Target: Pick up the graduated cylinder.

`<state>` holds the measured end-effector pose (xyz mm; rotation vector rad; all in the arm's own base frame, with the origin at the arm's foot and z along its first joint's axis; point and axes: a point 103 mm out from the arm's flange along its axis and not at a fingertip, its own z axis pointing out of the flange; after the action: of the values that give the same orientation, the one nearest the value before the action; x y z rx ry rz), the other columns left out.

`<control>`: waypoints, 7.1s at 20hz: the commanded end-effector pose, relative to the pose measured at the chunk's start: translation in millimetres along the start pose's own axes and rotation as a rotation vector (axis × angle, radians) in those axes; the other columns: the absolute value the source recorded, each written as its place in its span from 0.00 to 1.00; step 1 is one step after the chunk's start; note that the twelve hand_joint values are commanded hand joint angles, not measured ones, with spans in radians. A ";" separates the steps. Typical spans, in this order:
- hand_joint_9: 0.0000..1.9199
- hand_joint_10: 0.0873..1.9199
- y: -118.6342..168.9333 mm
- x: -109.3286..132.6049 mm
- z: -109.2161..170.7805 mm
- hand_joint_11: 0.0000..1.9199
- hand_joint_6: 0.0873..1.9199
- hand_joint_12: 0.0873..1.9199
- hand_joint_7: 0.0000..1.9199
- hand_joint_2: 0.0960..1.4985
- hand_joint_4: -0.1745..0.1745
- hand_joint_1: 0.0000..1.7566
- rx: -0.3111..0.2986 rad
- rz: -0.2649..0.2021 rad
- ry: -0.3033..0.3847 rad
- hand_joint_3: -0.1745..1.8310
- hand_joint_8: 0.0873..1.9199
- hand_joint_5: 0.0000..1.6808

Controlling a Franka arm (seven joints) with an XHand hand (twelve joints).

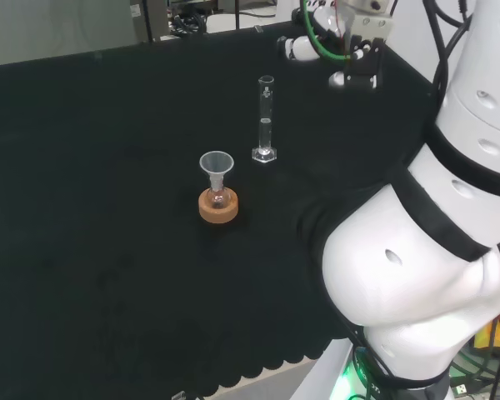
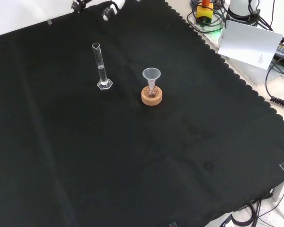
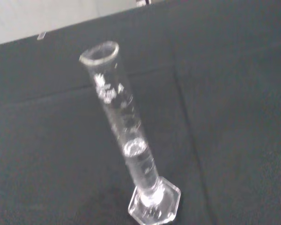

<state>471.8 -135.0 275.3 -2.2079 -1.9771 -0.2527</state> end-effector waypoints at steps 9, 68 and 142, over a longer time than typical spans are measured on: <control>0.18 0.29 19.3 -14.1 110.9 0.10 0.00 0.70 0.07 0.58 0.42 0.29 0.045 -0.125 0.227 0.20 0.28 0.19; 0.45 0.18 52.2 -6.6 211.9 0.32 0.02 0.60 0.32 0.38 0.48 0.60 -0.059 -0.318 0.818 0.39 0.26 0.40; 0.66 0.00 53.9 3.5 207.2 0.56 0.54 0.45 0.52 0.78 0.42 0.61 -0.112 -0.308 0.761 0.09 0.24 0.48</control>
<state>529.3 -84.4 68.3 -1.4663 -1.7872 -1.1325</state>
